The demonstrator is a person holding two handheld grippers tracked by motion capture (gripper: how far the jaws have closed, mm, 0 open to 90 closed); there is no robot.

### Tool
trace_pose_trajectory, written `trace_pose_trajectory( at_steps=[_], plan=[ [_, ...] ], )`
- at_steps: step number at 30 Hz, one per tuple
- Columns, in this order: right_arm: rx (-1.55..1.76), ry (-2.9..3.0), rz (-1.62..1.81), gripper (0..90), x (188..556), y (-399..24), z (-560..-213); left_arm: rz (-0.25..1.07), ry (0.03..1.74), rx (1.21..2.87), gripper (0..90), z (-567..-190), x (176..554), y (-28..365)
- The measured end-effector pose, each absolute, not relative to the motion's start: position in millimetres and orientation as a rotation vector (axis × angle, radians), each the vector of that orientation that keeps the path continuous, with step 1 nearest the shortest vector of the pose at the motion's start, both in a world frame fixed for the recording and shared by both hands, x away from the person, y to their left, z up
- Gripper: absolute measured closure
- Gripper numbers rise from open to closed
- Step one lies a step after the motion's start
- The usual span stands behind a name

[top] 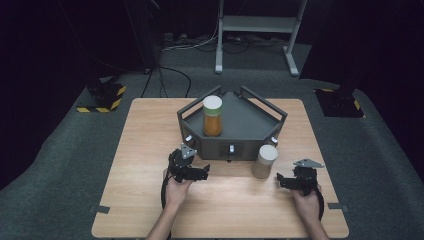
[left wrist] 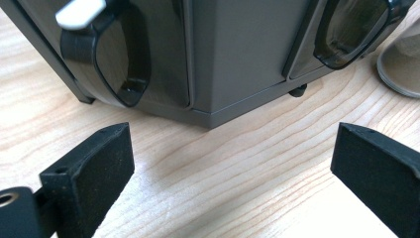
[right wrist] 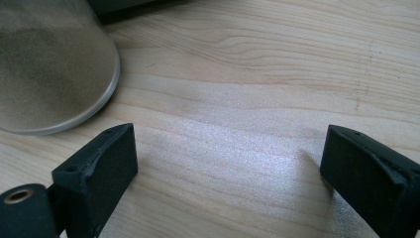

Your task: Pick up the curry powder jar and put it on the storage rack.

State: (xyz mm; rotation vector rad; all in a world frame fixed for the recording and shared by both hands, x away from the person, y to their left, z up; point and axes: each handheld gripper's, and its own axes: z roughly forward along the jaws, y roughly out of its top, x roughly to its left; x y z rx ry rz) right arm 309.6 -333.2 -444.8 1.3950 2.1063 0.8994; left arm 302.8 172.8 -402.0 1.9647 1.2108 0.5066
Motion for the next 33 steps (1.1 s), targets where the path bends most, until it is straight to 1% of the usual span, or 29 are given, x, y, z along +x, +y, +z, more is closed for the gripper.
trace_pose_trajectory(
  at_steps=[11, 19, 33],
  plan=[
    [1.395, 2.107, 0.899, 7.3, 309.7, -333.2, -444.8, 0.507, 1.233, 1.989, 3.3, -418.4, 302.8, 167.2],
    [1.395, 2.107, 0.899, 7.3, 309.7, -333.1, -444.8, 0.529, 1.283, 1.992, 3.4, -432.1, 300.2, 165.6],
    [1.395, 2.106, 0.899, 7.3, 309.7, -333.1, -444.8, 0.559, 1.306, 2.013, 2.9, -447.9, 298.2, 159.5]
  ],
)
